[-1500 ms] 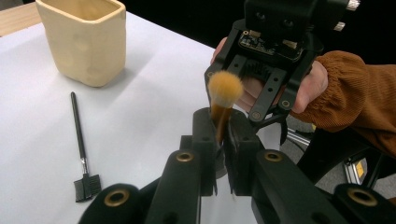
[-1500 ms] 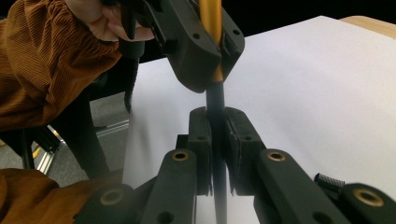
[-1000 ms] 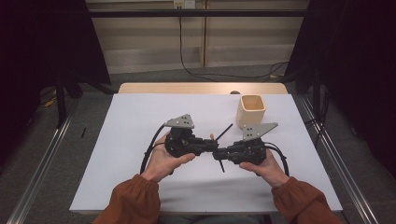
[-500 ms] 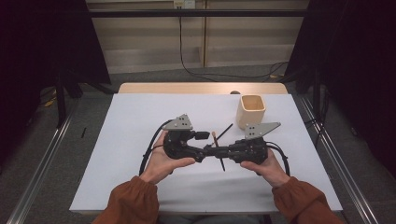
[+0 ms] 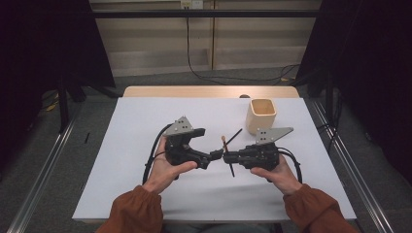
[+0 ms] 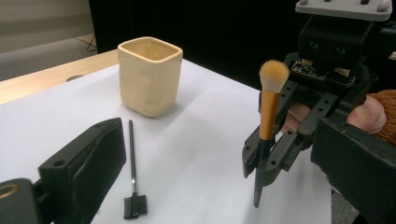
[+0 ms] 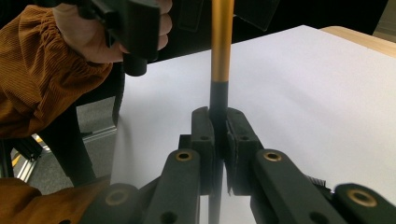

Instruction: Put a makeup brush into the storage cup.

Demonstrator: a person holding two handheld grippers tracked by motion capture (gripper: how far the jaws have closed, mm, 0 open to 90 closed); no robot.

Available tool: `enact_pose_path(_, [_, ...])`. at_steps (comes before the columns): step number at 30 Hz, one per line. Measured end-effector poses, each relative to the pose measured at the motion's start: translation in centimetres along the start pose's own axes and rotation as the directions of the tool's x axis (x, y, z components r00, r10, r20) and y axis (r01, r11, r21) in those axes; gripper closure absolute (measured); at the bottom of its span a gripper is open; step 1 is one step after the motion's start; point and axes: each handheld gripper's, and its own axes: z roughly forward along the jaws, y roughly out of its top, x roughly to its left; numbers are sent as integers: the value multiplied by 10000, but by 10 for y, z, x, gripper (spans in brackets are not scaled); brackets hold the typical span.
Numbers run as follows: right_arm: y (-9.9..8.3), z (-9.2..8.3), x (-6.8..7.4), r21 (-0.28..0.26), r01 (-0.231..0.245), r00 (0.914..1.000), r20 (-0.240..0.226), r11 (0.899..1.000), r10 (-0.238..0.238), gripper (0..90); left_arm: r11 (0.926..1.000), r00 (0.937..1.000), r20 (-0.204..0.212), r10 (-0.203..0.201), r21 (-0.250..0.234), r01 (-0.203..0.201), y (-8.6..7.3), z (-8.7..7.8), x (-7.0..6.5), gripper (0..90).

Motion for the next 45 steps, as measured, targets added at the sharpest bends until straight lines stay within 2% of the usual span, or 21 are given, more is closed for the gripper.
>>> enact_pose_path(3, [0, -1, 0, 25, 8, 10000, 49, 10000, -8, 838, 9999, 9998, -174, 100, -60, -101, -3, -5, 1, 35])
enact_pose_path(9, [-1, -3, -2, -18, -118, 9998, 178, 9999, 118, 838, 9996, 9984, -556, -66, -261, 52, -10, -14, 5, 32])
enact_pose_path(12, [-1, -4, -2, -55, -136, 9996, 236, 9999, 137, 838, 9993, 9960, -890, 63, -365, -96, -15, -19, 6, 32])
enact_pose_path(14, [-1, -5, -2, -78, -145, 9995, 267, 9999, 147, 838, 9986, 9927, -1208, 13, -520, -76, -18, -23, 7, 26])
enact_pose_path(16, [-1, -6, -2, -85, -139, 9994, 313, 9999, 142, 838, 9985, 9920, -1262, -19, -536, -49, -21, -28, 9, 21])
enact_pose_path(18, [-1, -7, -2, -113, -139, 9995, 291, 9998, 143, 838, 9979, 9898, -1420, -66, -644, -26, -25, -31, 10, 19])
enact_pose_path(20, [-1, -7, -1, -93, -65, 9997, 242, 9999, 68, 838, 9985, 9863, -1648, -24, -546, -67, -27, -35, 11, 16])
enact_pose_path(22, [-1, -6, -1, -110, -63, 9996, 257, 9999, 66, 838, 9977, 9861, -1656, -129, -684, 15, -30, -39, 12, 16])
enact_pose_path(25, [-1, -8, -2, -140, -79, 9993, 359, 9999, 84, 838, 9970, 9794, -2007, -200, -769, 46, -35, -45, 13, 12])
enact_pose_path(26, [-1, -9, -2, -161, -119, 9992, 388, 9998, 126, 838, 9979, 9785, -2052, -214, -636, 85, -37, -47, 14, 12])
enact_pose_path(31, [-2, -13, -2, -238, -153, 9984, 544, 9996, 166, 838, 9968, 9739, -2227, -433, -745, 273, -48, -57, 17, 23])
enact_pose_path(37, [-8, -17, -4, -33, -196, 9972, 725, 9998, 198, 838, 9969, 9654, -2577, -407, -760, 218, -59, -72, 18, 20])
enact_pose_path(38, [-8, -19, -5, -74, -194, 9969, 758, 9998, 199, 838, 9975, 9639, -2633, -385, -675, 214, -61, -75, 19, 22])
enact_pose_path(42, [-6, -27, -6, -269, -204, 9950, 977, 9994, 229, 838, 9962, 9615, -2707, -469, -833, 251, -67, -83, 19, 20])
enact_pose_path(45, [-6, -31, -7, -321, -267, 9935, 1097, 9991, 300, 838, 9957, 9539, -2953, -537, -885, 287, -73, -89, 19, 15])
